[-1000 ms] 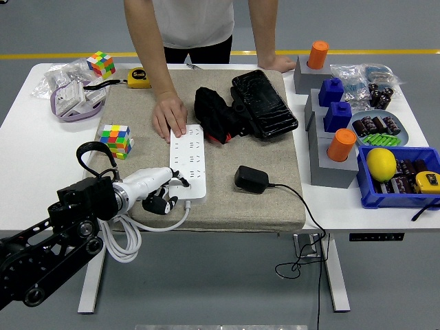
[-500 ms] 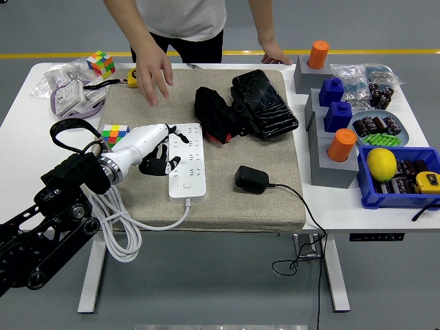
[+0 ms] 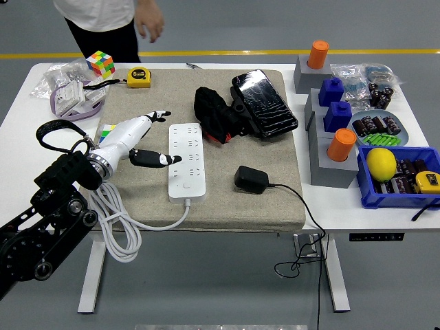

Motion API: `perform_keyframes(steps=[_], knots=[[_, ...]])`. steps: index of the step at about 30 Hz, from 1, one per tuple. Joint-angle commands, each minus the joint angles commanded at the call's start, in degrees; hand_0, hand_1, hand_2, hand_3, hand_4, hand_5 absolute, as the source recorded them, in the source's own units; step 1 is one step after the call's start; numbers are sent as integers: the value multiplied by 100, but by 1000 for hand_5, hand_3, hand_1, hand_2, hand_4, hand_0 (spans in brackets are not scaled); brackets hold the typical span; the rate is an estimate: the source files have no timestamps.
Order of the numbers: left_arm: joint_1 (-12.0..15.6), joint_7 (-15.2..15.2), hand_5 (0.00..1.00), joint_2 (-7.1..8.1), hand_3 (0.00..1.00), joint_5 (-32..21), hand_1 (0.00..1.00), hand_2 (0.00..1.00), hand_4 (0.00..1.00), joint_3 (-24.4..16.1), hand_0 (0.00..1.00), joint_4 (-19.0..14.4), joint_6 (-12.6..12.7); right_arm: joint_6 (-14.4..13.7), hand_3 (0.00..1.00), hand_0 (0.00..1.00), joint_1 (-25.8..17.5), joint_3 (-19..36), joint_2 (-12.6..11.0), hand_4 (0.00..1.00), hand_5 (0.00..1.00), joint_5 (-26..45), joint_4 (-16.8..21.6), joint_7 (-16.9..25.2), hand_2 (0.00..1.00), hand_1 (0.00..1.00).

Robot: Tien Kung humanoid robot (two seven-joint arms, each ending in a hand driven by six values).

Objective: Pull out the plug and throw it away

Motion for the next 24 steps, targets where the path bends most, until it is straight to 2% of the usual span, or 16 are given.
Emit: perform_keyframes(steps=[4,5,24], knots=[[48,5,715,9,998,-4,998,998,998,-59,955,3,-13,2,571,569,-11,-3,-8,969,514,-2,-2,-6,671,649],[48,15,677,8,998,-9,998,998,998,-70,947,12,-29,6,572,569,-18,-4,-9,970,515,-3,-6,-8,670,649],[212,133,649,-4,998,1,969,962,998,-256,923,-30,-200,3,572,568,-85,51,79,969,514,-21,-4,-9,671,649]])
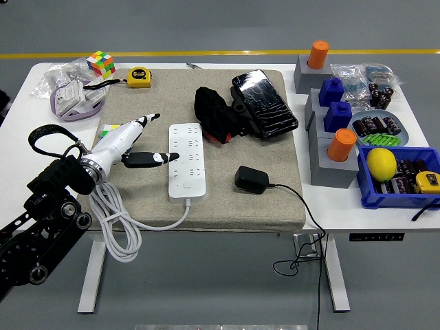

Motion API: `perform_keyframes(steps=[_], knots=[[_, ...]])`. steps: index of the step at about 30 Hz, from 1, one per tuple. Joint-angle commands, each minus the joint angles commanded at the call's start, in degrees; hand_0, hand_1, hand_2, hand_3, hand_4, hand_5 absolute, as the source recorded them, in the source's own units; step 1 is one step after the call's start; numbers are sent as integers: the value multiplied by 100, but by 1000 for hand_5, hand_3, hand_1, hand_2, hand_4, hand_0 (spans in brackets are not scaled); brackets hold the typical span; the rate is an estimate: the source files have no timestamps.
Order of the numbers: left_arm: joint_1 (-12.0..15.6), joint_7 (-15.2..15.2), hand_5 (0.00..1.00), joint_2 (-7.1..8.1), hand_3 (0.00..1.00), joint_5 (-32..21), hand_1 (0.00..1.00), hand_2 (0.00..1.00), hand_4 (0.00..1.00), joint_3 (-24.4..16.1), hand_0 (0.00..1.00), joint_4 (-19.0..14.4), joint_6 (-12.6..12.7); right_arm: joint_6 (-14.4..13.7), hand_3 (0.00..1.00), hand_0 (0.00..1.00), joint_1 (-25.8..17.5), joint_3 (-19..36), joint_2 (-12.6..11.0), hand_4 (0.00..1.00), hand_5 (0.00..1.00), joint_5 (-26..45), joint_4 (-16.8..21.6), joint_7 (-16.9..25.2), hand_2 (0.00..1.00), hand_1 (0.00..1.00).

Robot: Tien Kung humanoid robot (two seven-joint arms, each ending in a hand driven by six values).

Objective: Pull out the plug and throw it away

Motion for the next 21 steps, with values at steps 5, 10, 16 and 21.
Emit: perform_keyframes(steps=[5,10,16,21], knots=[[102,23,629,11,998,29,968,959,998,-108,920,-44,-32,-9,572,569,-7,-4,39,969,514,-1,2,7,671,649],[143,36,629,23,998,48,968,959,998,-187,920,-81,-49,-6,572,569,-15,34,57,969,514,-23,-7,-7,671,649],[166,44,610,14,998,52,961,955,998,-222,915,-90,-58,-16,572,568,-12,68,68,969,514,-38,-1,-14,671,649],[185,54,608,4,998,48,961,956,998,-234,914,-105,-86,-28,572,568,9,48,80,969,514,-22,10,-5,671,649]])
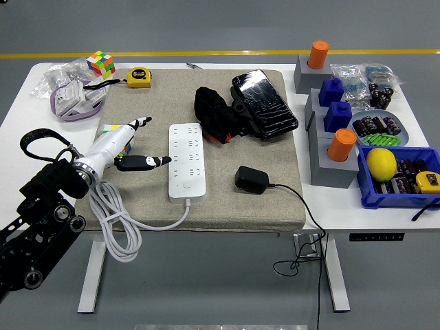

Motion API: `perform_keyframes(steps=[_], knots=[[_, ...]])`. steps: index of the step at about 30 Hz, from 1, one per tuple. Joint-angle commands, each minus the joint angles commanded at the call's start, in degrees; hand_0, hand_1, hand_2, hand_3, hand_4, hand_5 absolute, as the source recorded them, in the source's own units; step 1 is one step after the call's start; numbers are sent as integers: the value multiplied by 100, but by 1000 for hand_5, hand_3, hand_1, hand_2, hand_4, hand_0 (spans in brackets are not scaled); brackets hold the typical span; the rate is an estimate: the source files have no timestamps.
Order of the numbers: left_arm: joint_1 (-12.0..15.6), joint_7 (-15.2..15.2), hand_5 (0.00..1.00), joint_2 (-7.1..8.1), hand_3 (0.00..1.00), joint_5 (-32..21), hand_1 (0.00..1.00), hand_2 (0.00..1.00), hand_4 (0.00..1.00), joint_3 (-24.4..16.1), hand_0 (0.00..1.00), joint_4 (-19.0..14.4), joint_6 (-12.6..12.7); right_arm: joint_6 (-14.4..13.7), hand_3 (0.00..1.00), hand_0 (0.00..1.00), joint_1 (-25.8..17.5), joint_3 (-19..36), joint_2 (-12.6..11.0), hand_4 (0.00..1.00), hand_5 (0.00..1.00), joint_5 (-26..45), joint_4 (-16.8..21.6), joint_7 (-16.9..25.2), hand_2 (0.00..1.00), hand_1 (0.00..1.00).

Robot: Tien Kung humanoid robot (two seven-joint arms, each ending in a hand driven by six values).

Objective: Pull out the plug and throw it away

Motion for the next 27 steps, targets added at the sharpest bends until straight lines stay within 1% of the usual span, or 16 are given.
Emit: perform_keyframes(steps=[9,22,27], knots=[[62,10,601,-6,998,7,956,954,998,-41,910,-19,-26,-14,572,568,-6,19,-2,970,515,-14,-16,-1,671,649],[272,38,598,59,998,61,956,952,998,-163,909,-87,-61,-23,573,568,-48,38,73,969,515,-18,-25,-6,671,649],[257,0,592,56,998,46,956,951,998,-178,908,-59,-30,-25,573,568,-40,44,63,969,514,-30,-17,-17,671,649]])
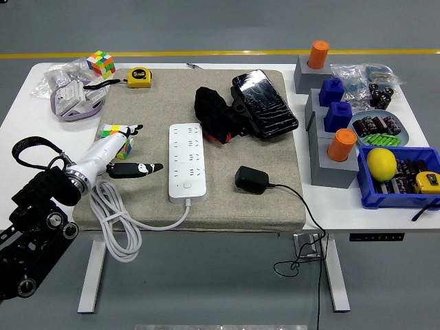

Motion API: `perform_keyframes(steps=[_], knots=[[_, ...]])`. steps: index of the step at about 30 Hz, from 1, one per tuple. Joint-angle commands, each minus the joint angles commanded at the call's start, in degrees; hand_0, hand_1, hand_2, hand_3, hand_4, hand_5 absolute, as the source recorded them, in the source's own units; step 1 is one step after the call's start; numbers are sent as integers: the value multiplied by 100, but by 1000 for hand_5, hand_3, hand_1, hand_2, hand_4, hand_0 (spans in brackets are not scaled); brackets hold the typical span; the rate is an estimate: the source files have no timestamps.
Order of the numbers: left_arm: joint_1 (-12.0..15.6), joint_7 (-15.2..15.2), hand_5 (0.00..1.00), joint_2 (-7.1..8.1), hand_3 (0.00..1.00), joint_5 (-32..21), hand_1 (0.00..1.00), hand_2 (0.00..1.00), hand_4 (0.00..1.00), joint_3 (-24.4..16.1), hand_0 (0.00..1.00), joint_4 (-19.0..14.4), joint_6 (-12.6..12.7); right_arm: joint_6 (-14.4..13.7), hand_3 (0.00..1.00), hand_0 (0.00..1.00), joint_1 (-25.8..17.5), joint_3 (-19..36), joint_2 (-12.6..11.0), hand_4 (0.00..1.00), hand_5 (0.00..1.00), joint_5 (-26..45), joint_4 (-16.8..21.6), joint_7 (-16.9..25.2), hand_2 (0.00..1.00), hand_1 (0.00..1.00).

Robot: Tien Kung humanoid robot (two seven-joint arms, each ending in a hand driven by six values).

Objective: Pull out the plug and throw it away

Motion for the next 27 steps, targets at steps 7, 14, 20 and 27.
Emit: perform_keyframes(steps=[7,14,20,27], knots=[[-158,-208,572,61,998,-58,942,941,998,101,895,21,148,13,572,568,89,-50,-77,969,515,26,6,4,671,649],[-300,-156,566,105,998,-47,941,939,998,49,891,17,114,43,573,568,146,-78,-103,969,515,20,-2,19,671,649],[-361,-145,566,105,998,-52,943,941,998,51,890,4,103,57,572,569,158,-110,-177,969,515,29,3,7,671,649],[-431,-120,564,123,998,-52,943,942,998,116,891,1,82,72,573,568,185,-131,-199,969,515,44,9,0,671,649]])
